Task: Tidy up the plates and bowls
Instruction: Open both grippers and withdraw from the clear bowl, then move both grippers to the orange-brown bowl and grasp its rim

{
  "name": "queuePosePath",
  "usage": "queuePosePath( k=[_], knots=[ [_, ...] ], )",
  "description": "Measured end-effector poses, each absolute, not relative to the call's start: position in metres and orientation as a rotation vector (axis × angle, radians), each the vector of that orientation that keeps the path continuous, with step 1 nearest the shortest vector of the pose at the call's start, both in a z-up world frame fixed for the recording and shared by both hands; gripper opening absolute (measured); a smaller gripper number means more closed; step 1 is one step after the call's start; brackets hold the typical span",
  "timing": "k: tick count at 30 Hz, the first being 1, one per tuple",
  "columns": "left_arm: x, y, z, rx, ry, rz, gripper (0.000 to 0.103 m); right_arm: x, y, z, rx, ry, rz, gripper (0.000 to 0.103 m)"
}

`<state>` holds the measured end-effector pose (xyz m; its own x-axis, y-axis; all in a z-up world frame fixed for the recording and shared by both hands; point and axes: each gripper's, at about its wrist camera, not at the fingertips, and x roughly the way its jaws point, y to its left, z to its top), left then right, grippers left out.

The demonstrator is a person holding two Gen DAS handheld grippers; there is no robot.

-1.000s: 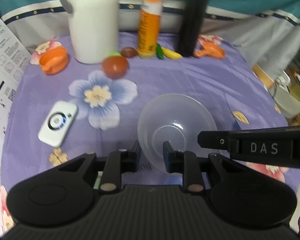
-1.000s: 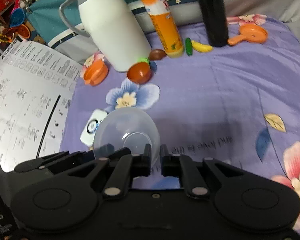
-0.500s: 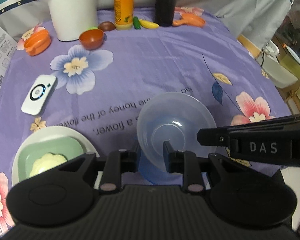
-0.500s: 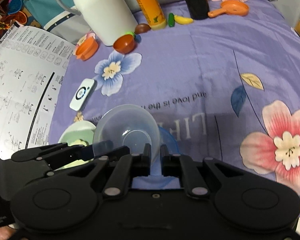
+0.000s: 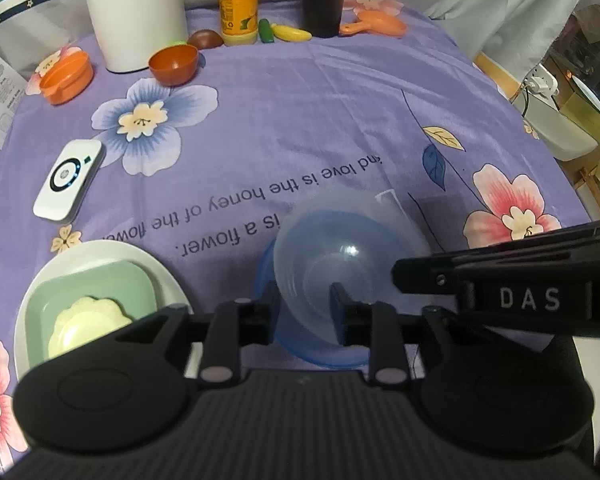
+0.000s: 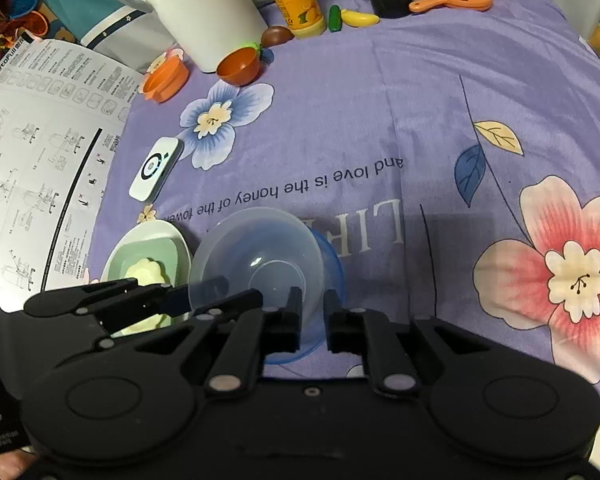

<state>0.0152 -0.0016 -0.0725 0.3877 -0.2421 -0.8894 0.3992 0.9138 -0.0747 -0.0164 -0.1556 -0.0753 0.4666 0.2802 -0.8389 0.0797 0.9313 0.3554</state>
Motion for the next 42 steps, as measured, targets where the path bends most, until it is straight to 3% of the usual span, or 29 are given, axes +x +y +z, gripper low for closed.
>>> queuePosePath(
  k=[1, 3, 5, 8, 11, 16, 42],
  knots=[
    [0.015, -0.001, -0.071, 0.161, 1.092, -0.407, 0.049, -0.015, -0.155, -0.075, 0.371, 1.080, 0.127, 0.030],
    [0.013, 0.002, -0.068, 0.158, 1.067, -0.399, 0.065, -0.016, -0.153, -0.072, 0.352, 1.062, 0.122, 0.040],
    [0.013, 0.005, -0.064, 0.161, 1.045, -0.388, 0.071, -0.017, -0.152, -0.068, 0.332, 1.042, 0.124, 0.060],
    [0.014, 0.011, -0.060, 0.160, 1.030, -0.369, 0.090, -0.019, -0.151, -0.062, 0.284, 1.009, 0.106, 0.082],
    [0.014, 0.018, -0.056, 0.149, 1.006, -0.357, 0.102, -0.019, -0.155, -0.057, 0.283, 0.983, 0.109, 0.097],
    [0.020, 0.027, -0.052, 0.116, 0.995, -0.335, 0.103, -0.018, -0.160, -0.051, 0.291, 0.957, 0.099, 0.103],
    [0.094, 0.073, -0.058, 0.074, 0.987, -0.195, 0.103, 0.053, -0.142, -0.047, 0.344, 0.927, 0.088, 0.103]
  ],
)
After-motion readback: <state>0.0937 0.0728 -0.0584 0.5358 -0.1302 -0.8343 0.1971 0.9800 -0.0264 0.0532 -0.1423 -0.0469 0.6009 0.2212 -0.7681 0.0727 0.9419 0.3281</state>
